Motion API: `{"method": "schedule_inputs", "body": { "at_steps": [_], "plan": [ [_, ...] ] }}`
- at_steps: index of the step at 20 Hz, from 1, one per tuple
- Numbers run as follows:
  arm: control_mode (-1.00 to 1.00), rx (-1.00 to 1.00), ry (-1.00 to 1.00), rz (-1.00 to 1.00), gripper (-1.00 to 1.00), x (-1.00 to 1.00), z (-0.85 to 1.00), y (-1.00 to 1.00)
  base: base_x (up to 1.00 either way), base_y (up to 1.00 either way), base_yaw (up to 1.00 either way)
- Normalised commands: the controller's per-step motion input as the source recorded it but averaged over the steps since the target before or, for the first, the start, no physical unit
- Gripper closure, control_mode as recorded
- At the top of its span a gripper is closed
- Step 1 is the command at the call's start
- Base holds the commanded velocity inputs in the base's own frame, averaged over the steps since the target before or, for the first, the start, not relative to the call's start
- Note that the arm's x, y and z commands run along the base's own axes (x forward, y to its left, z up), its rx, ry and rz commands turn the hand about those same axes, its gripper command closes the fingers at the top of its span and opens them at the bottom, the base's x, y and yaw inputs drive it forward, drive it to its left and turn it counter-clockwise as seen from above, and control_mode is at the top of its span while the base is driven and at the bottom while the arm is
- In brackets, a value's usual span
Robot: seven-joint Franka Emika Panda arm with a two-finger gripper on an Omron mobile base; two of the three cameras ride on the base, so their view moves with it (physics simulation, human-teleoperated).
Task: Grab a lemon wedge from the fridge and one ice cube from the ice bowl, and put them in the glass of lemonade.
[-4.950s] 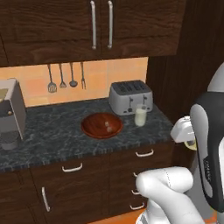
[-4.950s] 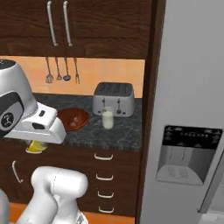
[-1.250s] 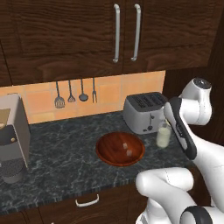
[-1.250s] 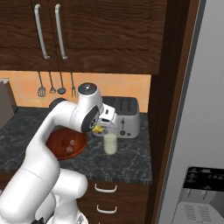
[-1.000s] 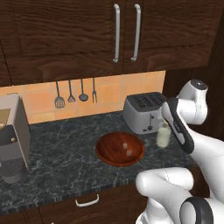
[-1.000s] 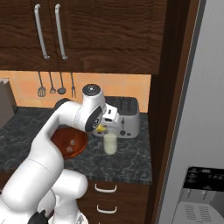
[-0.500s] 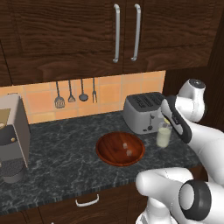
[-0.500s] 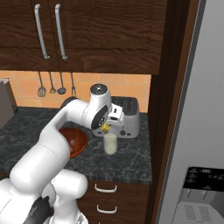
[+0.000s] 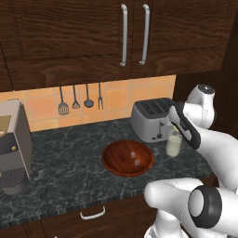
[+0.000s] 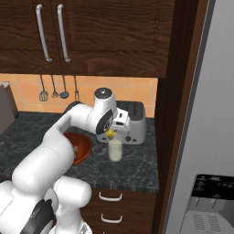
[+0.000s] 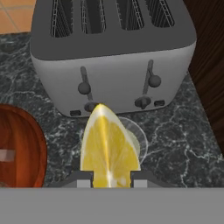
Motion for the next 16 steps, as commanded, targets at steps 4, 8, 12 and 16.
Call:
{"method": "schedule_inputs", "body": {
  "at_steps": [4, 8, 12, 16],
  "plan": [
    [-1.0, 0.0, 0.0, 0.0, 1.0, 0.02, 0.0, 0.0, 0.0, 0.0, 0.0],
    [-1.0, -0.01, 0.07, 0.0, 1.0, 0.14, 0.0, -0.09, 0.0, 0.0, 0.0],
    [-1.0, 0.0, 0.01, 0.0, 1.0, 0.12, -0.01, -0.08, 0.0, 0.0, 0.0],
    [-1.0, 0.0, 0.02, 0.0, 1.0, 0.05, 0.0, -0.03, 0.0, 0.0, 0.0]
  ]
}}
